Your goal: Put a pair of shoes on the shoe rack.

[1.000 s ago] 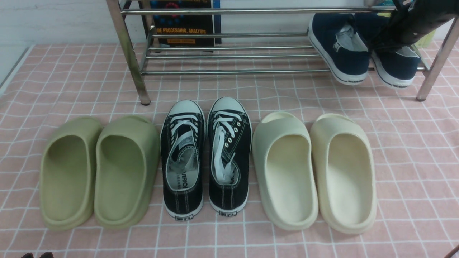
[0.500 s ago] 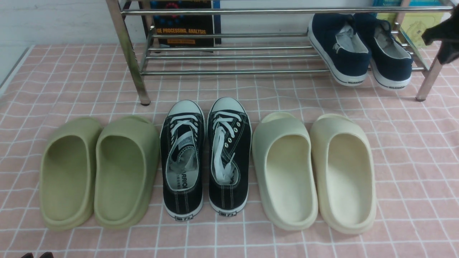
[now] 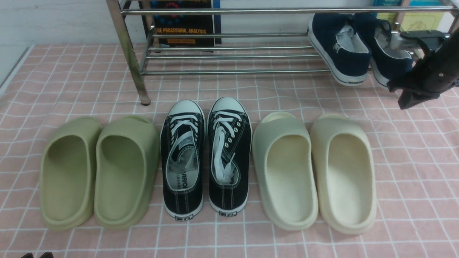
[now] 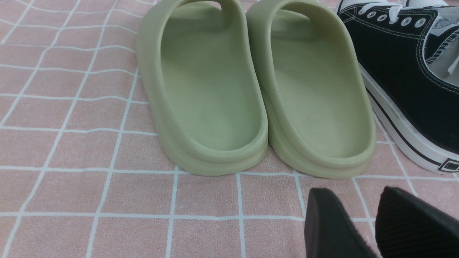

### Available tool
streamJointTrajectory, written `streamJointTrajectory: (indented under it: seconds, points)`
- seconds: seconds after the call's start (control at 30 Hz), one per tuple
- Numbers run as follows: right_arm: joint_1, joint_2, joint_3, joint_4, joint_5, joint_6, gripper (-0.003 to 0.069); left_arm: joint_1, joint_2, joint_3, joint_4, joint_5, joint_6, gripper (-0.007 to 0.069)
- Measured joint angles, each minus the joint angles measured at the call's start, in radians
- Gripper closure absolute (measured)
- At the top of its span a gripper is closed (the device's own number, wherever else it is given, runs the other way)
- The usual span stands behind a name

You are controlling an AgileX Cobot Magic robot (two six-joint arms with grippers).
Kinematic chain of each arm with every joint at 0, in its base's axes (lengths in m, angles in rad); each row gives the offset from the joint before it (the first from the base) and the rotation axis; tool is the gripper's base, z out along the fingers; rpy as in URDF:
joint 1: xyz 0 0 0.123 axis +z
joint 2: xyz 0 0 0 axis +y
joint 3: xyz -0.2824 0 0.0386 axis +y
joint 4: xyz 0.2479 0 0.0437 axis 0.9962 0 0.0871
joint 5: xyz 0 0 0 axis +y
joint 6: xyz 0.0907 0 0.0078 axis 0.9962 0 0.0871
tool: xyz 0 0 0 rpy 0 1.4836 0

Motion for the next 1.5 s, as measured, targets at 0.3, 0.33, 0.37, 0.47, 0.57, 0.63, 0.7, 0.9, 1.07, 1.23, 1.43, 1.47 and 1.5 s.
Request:
streamJointTrajectory:
  seconds: [0.3, 0.33, 0.37, 0.47, 0.57, 0.63, 0.7, 0.9, 1.07, 1.23, 1.43, 1.47, 1.5]
  points:
    - [0.0, 0.001, 0.0, 0.022, -0.104, -0.001, 0.0663, 0.0, 0.0, 0.0, 0.0, 0.0, 0.0, 0.0386]
    - [0.0, 0.001, 0.001, 0.022, -0.129, -0.001, 0.0661, 0.0, 0.0, 0.0, 0.0, 0.0, 0.0, 0.0386]
    - [0.0, 0.001, 0.001, 0.022, -0.132, -0.001, 0.0661, 0.0, 0.0, 0.0, 0.0, 0.0, 0.0, 0.0386]
    - [0.002, 0.001, 0.002, 0.042, -0.164, -0.001, 0.0659, 0.0, 0.0, 0.0, 0.0, 0.0, 0.0, 0.0386]
    - [0.009, 0.001, 0.002, 0.046, -0.151, -0.002, 0.0658, 0.0, 0.0, 0.0, 0.0, 0.0, 0.0, 0.0386]
    - [0.017, -0.001, -0.001, 0.036, -0.124, -0.01, 0.0657, 0.0, 0.0, -0.001, 0.0, 0.001, 0.0, 0.0386]
    - [0.036, -0.017, -0.001, -0.016, -0.068, -0.015, 0.0657, 0.0, 0.0, -0.001, 0.0, 0.001, 0.0, 0.0386]
    - [0.094, -0.183, 0.006, -0.22, 0.016, 0.01, 0.0662, 0.0, 0.0, -0.001, 0.0, 0.001, 0.0, 0.0386]
    - [0.11, -0.448, 0.059, -0.304, -0.008, 0.107, 0.0662, 0.0, 0.0, -0.001, 0.0, 0.002, 0.0, 0.0386]
    - [0.11, -0.737, 0.351, -0.318, -0.19, 0.125, 0.0662, 0.0, 0.0, -0.001, 0.0, 0.002, 0.0, 0.0386]
    - [0.11, -1.089, 0.924, -0.32, -0.667, 0.128, 0.0662, 0.0, 0.0, -0.001, 0.0, 0.002, 0.0, 0.0386]
    - [0.11, -1.192, 1.095, -0.32, -0.827, 0.128, 0.0662, 0.0, 0.0, -0.001, 0.0, 0.002, 0.0, 0.0386]
    - [0.11, -1.204, 1.116, -0.32, -0.846, 0.128, 0.0662, 0.0, 0.0, -0.001, 0.0, 0.002, 0.0, 0.0386]
